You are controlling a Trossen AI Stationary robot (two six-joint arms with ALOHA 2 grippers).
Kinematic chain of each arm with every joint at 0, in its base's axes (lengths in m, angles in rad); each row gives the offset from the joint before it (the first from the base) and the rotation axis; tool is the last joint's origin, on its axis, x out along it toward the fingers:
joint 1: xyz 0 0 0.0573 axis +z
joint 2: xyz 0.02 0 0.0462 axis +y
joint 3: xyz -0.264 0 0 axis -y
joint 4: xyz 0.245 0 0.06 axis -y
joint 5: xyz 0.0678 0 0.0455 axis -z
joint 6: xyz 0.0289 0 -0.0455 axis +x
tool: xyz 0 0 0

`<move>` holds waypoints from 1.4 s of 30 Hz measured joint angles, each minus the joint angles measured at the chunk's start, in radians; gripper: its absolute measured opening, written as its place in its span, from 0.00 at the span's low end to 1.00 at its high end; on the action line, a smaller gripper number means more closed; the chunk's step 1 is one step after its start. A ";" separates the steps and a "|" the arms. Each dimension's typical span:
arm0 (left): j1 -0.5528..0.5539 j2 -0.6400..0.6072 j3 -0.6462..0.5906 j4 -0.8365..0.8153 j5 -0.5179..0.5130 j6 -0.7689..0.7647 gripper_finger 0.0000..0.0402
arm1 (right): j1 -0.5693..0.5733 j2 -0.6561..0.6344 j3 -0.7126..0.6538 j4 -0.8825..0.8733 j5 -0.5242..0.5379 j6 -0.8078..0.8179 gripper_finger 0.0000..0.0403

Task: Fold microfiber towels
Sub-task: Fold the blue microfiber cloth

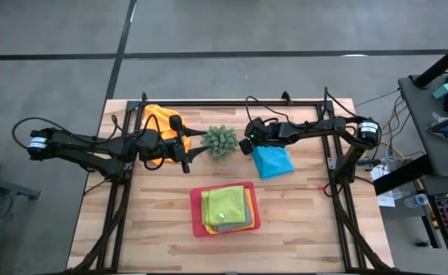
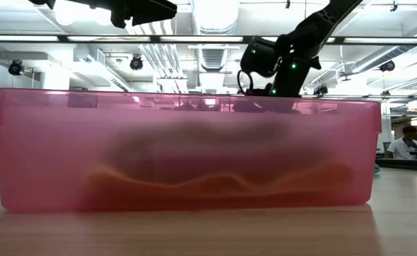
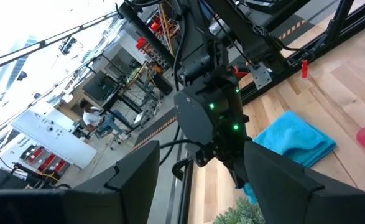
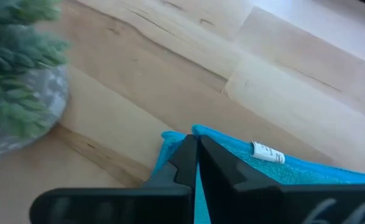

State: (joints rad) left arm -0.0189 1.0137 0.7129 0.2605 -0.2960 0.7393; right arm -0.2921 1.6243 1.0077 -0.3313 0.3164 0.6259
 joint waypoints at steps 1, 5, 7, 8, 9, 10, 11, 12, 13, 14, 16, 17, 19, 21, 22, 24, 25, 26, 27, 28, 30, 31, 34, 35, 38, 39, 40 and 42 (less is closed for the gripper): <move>0.000 0.000 0.000 0.000 0.000 0.000 0.55 | 0.003 -0.004 0.000 0.001 0.000 0.002 0.02; 0.000 0.000 0.000 0.000 0.000 0.000 0.55 | 0.004 -0.019 0.000 0.006 0.020 0.013 0.02; 0.000 0.000 0.000 0.000 0.000 0.000 0.55 | 0.004 -0.025 0.000 0.012 0.038 0.018 0.02; 0.000 0.000 0.000 0.000 0.000 0.000 0.55 | 0.004 -0.026 0.000 0.017 0.049 0.018 0.02; 0.000 0.000 0.000 0.000 0.000 0.000 0.55 | 0.004 -0.027 0.000 0.027 0.055 0.019 0.02; 0.000 0.000 0.000 0.000 0.000 0.000 0.55 | 0.004 -0.027 0.000 0.038 0.057 0.019 0.02; 0.000 0.000 0.000 0.000 0.000 0.000 0.55 | 0.004 -0.027 0.000 0.048 0.057 0.018 0.02; 0.000 0.000 0.000 0.000 0.000 0.000 0.55 | 0.004 -0.025 0.000 0.061 0.055 0.017 0.02; 0.000 0.000 0.000 0.000 0.000 0.000 0.55 | 0.004 -0.022 0.000 0.072 0.052 0.015 0.02; 0.000 0.000 0.000 0.000 0.000 0.000 0.55 | 0.004 -0.019 0.000 0.075 0.051 0.014 0.02; 0.000 0.000 0.000 0.000 0.000 0.000 0.55 | 0.006 -0.004 0.000 0.077 0.050 0.014 0.02; 0.000 0.000 0.000 0.000 0.000 0.000 0.55 | 0.006 0.003 0.000 0.075 0.050 0.014 0.02; 0.000 0.000 0.000 0.000 0.000 0.000 0.55 | 0.007 0.017 0.000 0.078 0.049 0.014 0.02; 0.000 0.000 0.000 0.000 0.000 0.000 0.55 | 0.008 0.030 0.000 0.082 0.050 0.010 0.02; 0.000 0.000 0.000 0.001 0.000 0.000 0.55 | 0.009 0.035 0.000 0.083 0.049 0.009 0.02; 0.000 0.000 0.000 0.001 0.000 0.000 0.55 | 0.009 0.044 0.000 0.083 0.048 0.004 0.02; 0.000 0.000 0.000 0.001 0.000 0.000 0.55 | 0.009 0.046 0.000 0.087 0.047 0.002 0.02; 0.000 0.000 0.000 0.001 0.000 0.000 0.55 | 0.011 0.047 0.000 0.088 0.047 -0.001 0.02; 0.000 0.000 0.000 0.001 0.000 0.000 0.55 | 0.010 0.047 0.000 0.088 0.047 -0.011 0.03; 0.000 0.000 0.000 0.001 0.000 0.000 0.55 | 0.010 0.047 0.000 0.090 0.047 -0.014 0.03; 0.000 0.000 0.000 0.001 0.000 0.000 0.55 | 0.010 0.047 0.000 0.093 0.045 -0.015 0.06; 0.000 0.000 0.000 0.001 0.000 0.000 0.55 | 0.010 0.047 0.000 0.097 0.043 -0.015 0.08; 0.000 0.000 0.000 0.001 0.000 0.000 0.55 | 0.010 0.047 0.000 0.106 0.043 -0.016 0.15; 0.000 0.000 0.000 0.001 0.000 0.000 0.55 | 0.010 0.047 0.000 0.106 0.043 -0.019 0.18; 0.000 0.000 0.000 0.001 0.000 0.000 0.55 | 0.010 0.030 0.000 0.082 0.042 -0.032 0.26; 0.000 0.000 0.000 0.001 0.000 0.000 0.55 | 0.010 0.016 0.000 0.071 0.035 -0.032 0.29; 0.000 0.000 0.000 0.001 0.000 0.000 0.55 | 0.010 -0.001 0.000 0.057 0.022 -0.033 0.31; 0.000 0.000 0.000 0.001 0.000 0.000 0.55 | 0.010 -0.039 0.000 0.012 -0.020 -0.035 0.34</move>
State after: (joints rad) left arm -0.0189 1.0138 0.7128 0.2611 -0.2962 0.7393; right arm -0.2821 1.5854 1.0077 -0.3192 0.2962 0.5914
